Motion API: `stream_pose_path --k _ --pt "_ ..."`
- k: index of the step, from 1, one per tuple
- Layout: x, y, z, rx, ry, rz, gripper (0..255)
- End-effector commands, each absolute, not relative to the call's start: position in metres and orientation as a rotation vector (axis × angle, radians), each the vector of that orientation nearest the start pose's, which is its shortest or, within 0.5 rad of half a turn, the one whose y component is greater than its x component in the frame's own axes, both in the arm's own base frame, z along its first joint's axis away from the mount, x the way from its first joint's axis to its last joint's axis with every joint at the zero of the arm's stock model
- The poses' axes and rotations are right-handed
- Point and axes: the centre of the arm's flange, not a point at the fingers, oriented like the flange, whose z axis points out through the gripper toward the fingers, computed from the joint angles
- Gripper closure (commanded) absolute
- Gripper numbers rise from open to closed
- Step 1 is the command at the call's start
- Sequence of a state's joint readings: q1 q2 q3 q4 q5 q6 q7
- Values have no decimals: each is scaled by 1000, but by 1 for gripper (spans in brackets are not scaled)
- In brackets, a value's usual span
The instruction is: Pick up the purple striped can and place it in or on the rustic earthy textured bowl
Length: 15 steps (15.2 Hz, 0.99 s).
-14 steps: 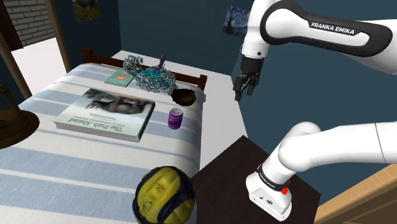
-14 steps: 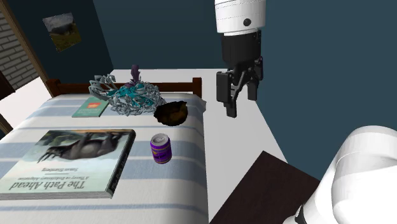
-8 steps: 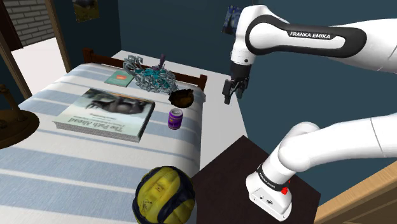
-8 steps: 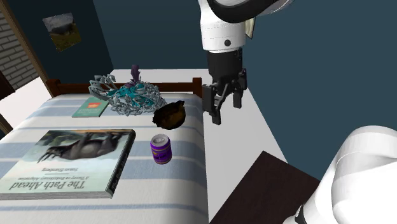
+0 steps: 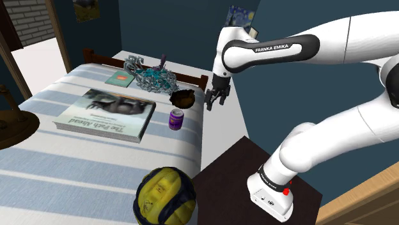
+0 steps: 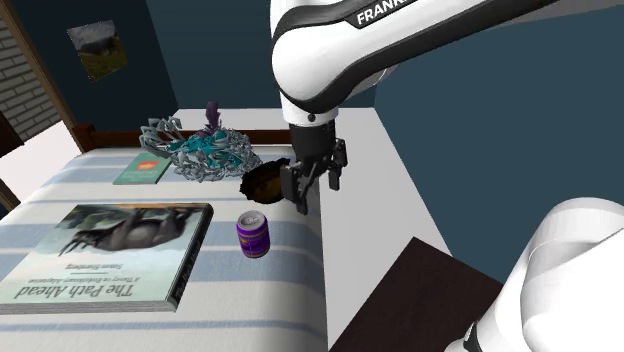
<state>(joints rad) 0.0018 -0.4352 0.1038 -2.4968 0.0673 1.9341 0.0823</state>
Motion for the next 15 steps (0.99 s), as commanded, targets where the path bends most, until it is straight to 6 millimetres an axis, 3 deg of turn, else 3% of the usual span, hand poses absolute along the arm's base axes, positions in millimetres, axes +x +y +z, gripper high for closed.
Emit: stream_pose_path --k 1,15 --pt "409 49 410 -3131 26 179 0" --pt "535 66 292 -3140 23 34 0"
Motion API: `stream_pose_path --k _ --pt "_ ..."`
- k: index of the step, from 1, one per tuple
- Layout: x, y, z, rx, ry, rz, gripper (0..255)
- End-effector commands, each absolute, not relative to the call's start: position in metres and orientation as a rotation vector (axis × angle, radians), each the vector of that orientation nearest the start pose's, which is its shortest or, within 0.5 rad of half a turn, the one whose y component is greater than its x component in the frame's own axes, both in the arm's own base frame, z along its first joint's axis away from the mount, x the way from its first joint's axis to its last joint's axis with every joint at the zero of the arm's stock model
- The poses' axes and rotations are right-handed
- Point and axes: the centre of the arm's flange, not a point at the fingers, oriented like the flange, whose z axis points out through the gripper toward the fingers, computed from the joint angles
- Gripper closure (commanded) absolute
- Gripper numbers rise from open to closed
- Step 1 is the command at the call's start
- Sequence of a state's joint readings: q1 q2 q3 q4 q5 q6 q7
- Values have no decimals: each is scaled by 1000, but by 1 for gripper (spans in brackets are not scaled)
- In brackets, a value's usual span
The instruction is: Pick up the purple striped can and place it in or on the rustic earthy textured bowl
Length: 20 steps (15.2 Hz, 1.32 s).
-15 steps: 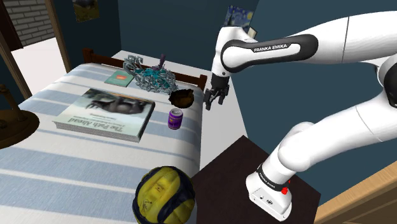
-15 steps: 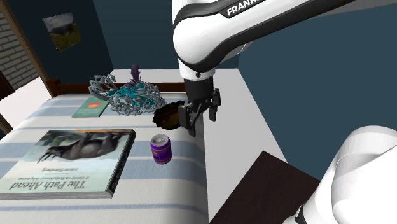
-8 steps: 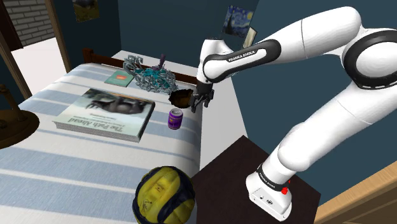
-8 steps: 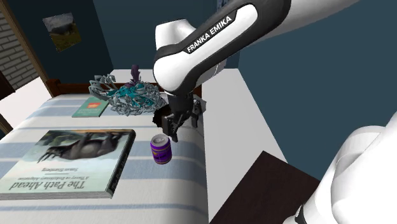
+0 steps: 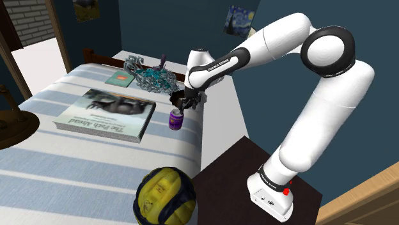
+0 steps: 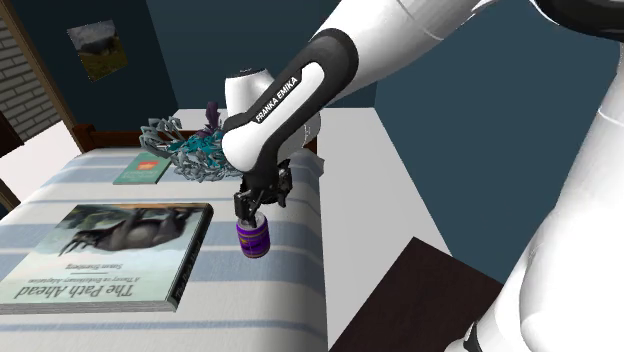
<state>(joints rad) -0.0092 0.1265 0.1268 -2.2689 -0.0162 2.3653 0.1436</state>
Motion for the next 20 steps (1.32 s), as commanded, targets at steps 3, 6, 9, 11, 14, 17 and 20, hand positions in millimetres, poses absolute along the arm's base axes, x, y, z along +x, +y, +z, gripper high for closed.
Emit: stream_pose_path --k 3,6,9,11,14,17,20 --pt "562 70 268 -3141 23 4 0" --pt "562 70 252 -3141 23 4 0" --pt "562 70 237 -3141 23 4 0" --pt "562 70 228 -3141 23 4 0" --pt "562 70 228 -3141 23 4 0" --pt "562 70 228 -3141 23 4 0" --pt "562 70 228 -3141 23 4 255"
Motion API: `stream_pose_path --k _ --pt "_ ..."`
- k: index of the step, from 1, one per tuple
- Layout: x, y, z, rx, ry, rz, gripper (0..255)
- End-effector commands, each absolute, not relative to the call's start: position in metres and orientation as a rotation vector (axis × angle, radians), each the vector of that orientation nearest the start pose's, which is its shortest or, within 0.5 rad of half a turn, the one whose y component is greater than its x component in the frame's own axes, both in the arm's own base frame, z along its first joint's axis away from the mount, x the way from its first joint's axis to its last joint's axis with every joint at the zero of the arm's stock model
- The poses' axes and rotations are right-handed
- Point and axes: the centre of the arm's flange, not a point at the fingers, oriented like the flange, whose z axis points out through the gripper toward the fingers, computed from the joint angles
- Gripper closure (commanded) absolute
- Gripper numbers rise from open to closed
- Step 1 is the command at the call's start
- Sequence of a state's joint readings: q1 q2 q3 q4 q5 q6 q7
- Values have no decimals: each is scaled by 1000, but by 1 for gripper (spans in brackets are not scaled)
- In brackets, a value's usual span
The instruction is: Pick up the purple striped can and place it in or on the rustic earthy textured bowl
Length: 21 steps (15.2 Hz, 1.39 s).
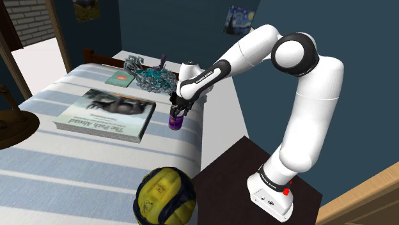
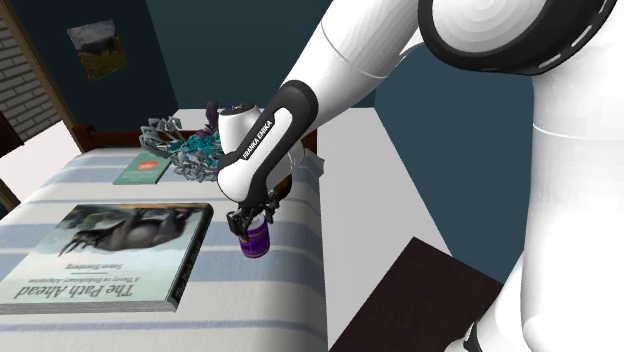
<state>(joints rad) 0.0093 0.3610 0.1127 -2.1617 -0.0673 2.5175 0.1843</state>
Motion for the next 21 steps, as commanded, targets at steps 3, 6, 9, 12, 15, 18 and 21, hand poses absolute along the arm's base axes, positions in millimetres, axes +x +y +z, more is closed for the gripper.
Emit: stream_pose_path --k 3,6,9,12,15,18,21 --pt "562 70 228 -3141 23 4 255" --pt "562 70 228 -3141 23 4 255" --pt "562 70 228 -3141 23 4 255" --pt "562 70 244 -3141 23 4 255" --pt "562 70 260 -3141 23 4 255" --pt "562 70 276 -3141 23 4 255" --pt "562 70 292 -3141 23 4 255"
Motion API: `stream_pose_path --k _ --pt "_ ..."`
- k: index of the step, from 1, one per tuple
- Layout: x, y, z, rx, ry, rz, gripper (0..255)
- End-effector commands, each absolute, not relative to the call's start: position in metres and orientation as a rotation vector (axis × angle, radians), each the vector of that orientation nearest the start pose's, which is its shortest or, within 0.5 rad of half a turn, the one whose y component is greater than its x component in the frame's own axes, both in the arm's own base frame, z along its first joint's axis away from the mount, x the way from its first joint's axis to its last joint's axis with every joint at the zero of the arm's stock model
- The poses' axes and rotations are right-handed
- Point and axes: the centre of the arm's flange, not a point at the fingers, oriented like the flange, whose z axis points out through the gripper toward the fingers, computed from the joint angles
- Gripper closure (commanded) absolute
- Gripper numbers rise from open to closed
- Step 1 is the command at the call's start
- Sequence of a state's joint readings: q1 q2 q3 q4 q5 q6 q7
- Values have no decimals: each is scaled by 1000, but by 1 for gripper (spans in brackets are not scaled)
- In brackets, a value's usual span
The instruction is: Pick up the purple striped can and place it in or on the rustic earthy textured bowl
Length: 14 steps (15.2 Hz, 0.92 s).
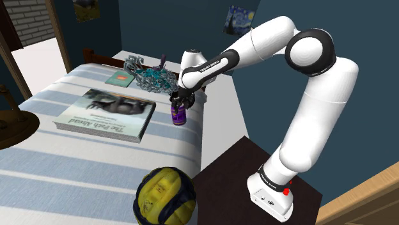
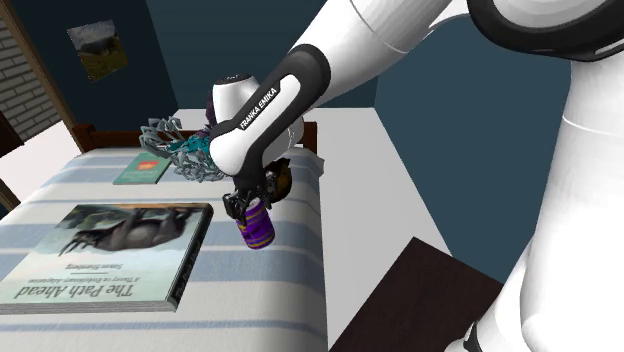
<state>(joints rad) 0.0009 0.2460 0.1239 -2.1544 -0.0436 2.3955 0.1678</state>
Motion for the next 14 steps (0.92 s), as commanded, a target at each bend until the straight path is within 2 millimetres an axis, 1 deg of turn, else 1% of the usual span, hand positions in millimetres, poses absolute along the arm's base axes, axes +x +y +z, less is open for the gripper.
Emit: stream_pose_path --k 1,14 --pt "562 70 297 -3141 23 4 255" --pt "562 70 365 -3141 23 4 255"
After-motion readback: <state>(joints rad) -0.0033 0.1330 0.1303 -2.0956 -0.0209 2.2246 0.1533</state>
